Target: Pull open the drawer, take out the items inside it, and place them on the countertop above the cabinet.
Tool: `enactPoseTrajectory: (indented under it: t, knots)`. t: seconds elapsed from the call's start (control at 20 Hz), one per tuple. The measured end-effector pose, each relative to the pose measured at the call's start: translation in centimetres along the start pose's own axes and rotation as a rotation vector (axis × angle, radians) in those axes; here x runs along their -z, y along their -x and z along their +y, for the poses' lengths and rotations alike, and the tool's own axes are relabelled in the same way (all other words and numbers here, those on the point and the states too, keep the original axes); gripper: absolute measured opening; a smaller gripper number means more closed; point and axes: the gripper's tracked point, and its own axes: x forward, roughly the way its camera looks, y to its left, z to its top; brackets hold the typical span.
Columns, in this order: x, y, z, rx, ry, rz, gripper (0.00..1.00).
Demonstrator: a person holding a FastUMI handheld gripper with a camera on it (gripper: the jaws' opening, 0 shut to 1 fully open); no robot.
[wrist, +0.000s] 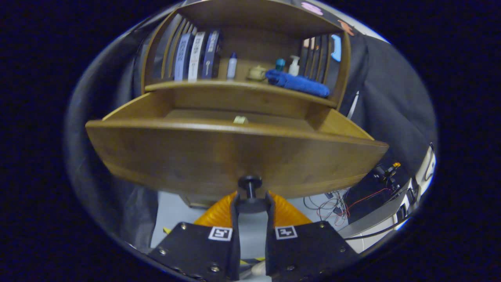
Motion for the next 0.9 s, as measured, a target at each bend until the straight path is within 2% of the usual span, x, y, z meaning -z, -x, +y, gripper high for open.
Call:
enactPoseTrajectory:
  t: [0.3,0.55,0.6,0.7,0.9]
  knots:
    - [0.3,-0.1,0.0,-0.024,-0.044,0.024,0.27]
    - [1.4,1.7,0.6,-0.046,-0.017,0.033,0.53]
    - [1.1,2.5,0.5,-0.045,-0.028,0.012,0.53]
    - [-0.7,3.8,0.4,-0.047,-0.066,-0.052,0.53]
    - [-7.4,5.3,-0.5,-0.015,-0.071,-0.173,0.53]
